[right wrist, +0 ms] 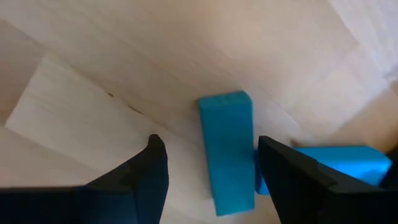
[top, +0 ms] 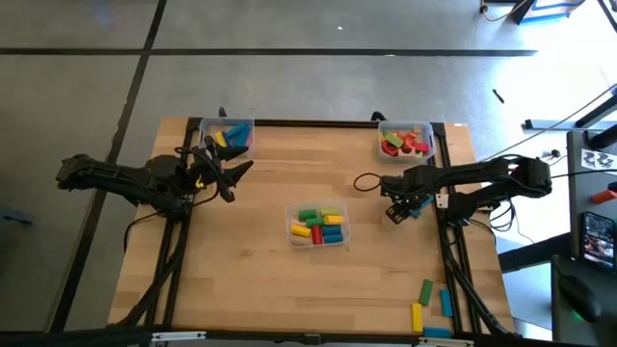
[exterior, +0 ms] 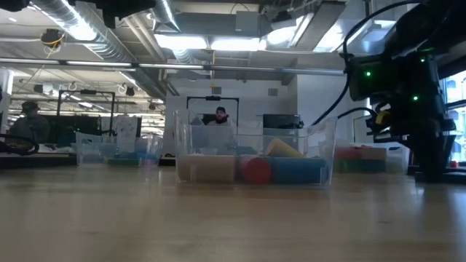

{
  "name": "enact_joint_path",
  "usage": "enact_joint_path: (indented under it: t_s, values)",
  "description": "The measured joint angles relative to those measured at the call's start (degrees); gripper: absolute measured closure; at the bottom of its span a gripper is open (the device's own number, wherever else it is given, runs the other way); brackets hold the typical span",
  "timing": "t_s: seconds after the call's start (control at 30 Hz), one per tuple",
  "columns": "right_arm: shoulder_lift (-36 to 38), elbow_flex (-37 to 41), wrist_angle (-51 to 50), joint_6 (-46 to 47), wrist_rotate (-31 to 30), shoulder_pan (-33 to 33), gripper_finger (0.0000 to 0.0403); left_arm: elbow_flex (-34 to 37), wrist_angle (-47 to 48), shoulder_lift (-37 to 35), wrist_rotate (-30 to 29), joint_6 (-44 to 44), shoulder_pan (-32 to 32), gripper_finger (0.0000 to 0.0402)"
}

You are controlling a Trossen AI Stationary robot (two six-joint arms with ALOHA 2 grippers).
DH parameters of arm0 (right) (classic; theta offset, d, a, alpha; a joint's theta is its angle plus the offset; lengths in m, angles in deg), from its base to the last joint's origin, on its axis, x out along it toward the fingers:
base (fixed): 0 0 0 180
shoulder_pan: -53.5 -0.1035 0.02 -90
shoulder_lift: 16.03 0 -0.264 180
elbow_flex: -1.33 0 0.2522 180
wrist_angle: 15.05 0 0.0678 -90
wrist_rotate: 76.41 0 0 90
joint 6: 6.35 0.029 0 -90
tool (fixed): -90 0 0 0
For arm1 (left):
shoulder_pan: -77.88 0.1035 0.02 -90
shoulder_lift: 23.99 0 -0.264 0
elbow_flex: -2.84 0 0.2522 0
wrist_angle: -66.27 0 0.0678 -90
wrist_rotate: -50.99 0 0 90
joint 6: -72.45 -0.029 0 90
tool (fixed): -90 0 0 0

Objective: Sort blocks by size
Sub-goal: Put the blue rectangular block into the top left transparent bin

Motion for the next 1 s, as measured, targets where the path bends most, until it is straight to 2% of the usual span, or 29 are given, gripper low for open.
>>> enact_joint_path:
  t_s: [0.23,0.33,0.63,0.77,0.87,1.0]
  values:
    - [0.15,1.24,1.99,-0.08,0.27,0.0,0.0167,0.0,-0.13,0.0,0.0,0.02,0.0,0.0192]
    - [0.11,1.28,2.23,-0.1,0.15,-0.02,0.0182,0.0,-0.15,0.0,0.0,0.02,0.0,0.0192]
    - [0.02,1.41,3.14,-0.81,-0.18,-0.04,0.0294,0.0,-0.13,0.0,0.0,0.02,0.0,0.0192]
    - [0.04,1.35,3.48,-2.13,-1.7,0.0,0.0329,0.0,-0.15,0.0,0.0,0.02,0.0,0.0192]
    - [0.04,1.28,3.47,-3.17,-2.18,0.0,0.0333,0.02,-0.15,0.0,0.0,0.02,0.0,0.0192]
    - [-0.06,0.63,3.35,-3.33,-2.21,-0.02,0.0321,0.02,-0.15,0.0,0.0,0.02,0.0,0.0192]
